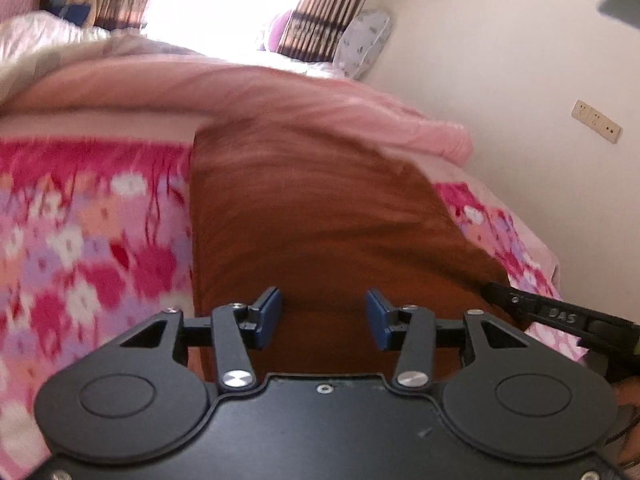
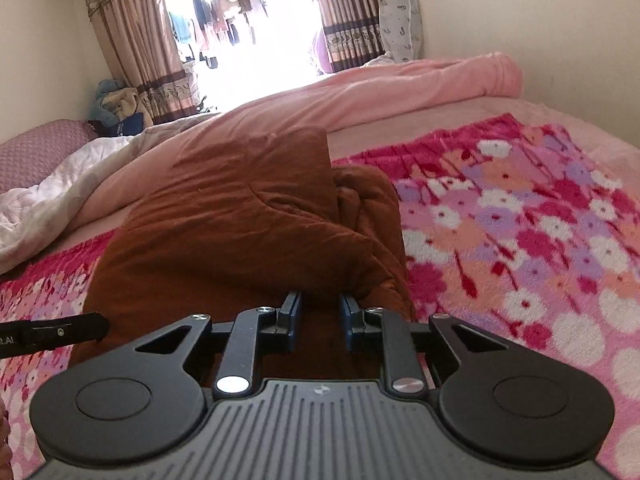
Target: Fold large clothes
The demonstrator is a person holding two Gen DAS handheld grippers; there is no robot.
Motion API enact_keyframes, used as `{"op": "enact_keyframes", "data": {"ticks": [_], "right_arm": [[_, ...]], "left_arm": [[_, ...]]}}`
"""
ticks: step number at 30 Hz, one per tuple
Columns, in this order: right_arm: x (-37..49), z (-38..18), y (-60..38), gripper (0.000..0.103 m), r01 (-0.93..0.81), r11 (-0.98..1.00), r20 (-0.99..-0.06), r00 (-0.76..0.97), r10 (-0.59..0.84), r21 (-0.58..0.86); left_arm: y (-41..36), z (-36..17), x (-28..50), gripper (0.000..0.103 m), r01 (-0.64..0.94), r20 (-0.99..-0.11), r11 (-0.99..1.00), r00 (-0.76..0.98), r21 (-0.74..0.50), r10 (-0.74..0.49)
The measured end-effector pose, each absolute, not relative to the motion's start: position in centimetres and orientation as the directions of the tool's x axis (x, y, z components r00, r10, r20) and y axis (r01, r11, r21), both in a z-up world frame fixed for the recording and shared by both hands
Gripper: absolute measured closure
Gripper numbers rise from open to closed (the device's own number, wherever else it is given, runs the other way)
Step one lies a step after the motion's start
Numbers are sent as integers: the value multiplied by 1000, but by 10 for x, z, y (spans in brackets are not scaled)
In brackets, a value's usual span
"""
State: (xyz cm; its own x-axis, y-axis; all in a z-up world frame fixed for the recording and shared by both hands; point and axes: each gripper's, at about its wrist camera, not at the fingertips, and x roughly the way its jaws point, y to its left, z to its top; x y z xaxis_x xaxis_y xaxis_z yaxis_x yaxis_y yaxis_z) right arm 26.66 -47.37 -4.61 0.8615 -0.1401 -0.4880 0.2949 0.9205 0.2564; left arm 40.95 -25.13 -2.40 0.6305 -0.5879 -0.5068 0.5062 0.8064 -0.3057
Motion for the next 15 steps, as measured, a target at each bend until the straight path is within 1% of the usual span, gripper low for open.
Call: {"op": "enact_keyframes", "data": {"ticks": [3,6,9,11,13,15], "right_arm": [[271,-20,-473,78,264,932,-434,890,-137,247],[289,-3,-470,78,226,948,-422,899,-113,226],[314,-7,-472,78,227,950,-463,880,-106,214],[329,-16,-478,78,240,948,-496,862,-109,208],[338,-27,-485,78,260,943,-520,846,-119,207],[340,-37,-489,78,268,938,-531,840,-115,221]], "left_arm": [[-255,-5,428,54,496,-491,820,659,-286,-570],[-262,2,448,54,489,-495,826,664,-281,-561],[-272,-2,467,54,490,-510,828,656,-272,-556],[-278,-10,478,54,485,-541,832,640,-268,-547],[-283,-17,483,54,487,-550,836,638,-254,-539],[-286,-22,483,49,501,-543,833,643,-236,-540]]}}
